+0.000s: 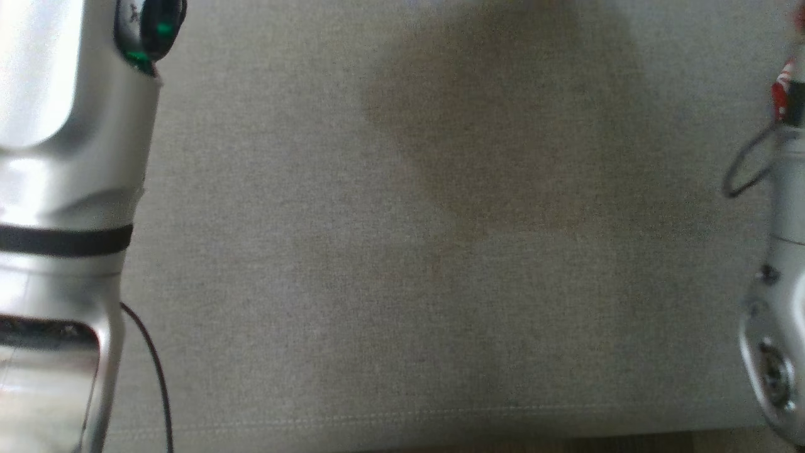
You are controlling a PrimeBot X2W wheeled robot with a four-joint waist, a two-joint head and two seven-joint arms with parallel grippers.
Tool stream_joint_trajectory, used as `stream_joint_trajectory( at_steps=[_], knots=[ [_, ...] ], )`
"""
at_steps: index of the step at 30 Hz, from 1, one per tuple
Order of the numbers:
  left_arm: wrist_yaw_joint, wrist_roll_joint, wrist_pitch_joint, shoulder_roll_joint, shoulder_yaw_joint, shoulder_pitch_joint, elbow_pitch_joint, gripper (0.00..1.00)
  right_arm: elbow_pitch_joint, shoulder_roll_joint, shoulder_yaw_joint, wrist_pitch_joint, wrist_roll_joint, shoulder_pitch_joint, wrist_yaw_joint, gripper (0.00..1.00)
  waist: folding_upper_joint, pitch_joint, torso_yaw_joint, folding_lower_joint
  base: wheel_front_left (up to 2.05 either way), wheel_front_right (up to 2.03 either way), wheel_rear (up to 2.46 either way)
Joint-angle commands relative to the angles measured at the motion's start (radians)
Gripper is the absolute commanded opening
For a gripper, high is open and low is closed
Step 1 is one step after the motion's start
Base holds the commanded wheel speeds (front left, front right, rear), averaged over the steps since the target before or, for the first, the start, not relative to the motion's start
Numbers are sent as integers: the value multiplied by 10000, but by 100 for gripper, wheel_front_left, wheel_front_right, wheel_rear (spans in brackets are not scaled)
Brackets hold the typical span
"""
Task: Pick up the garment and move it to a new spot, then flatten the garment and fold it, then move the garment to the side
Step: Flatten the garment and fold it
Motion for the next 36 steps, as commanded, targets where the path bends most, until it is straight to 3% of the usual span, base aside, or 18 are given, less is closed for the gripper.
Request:
stream_joint_trajectory(
  at_steps=[1, 9, 16, 22, 27, 36],
  knots=[
    [1, -15, -133, 323, 388, -371, 11, 0, -47, 197, 105, -186, 101, -68, -9, 0, 0, 148, -27, 0, 0, 0, 0],
    [-404, -574, -638, -617, 690, 345, 3306, 0, 3092, 642, 1285, -1726, 891, 793, -9, 0, 0, 703, 70, 0, 0, 0, 0],
    [-581, -665, -648, -1087, 1306, 2671, 2839, 0, 3915, 426, 1760, -2805, 1820, 2959, -9, 0, 0, 686, 252, 0, 0, 0, 0],
    [-653, -222, -650, -1215, 1531, 5047, 1416, 0, 3102, 5, 2147, -3161, 2304, 5205, -9, 0, 0, 129, 239, 0, 0, 0, 0],
    [-690, 337, -650, -1190, 1495, 6906, 213, 0, 1809, -272, 1847, -3233, 2417, 7143, -9, 0, 0, -559, 209, 0, 0, 0, 0],
    [-407, 484, -517, -855, 1521, 9854, -1760, 0, -1219, 112, 416, -1886, 1653, 10581, -9, 0, 0, -1746, 41, 0, 0, 0, 0]
  ],
)
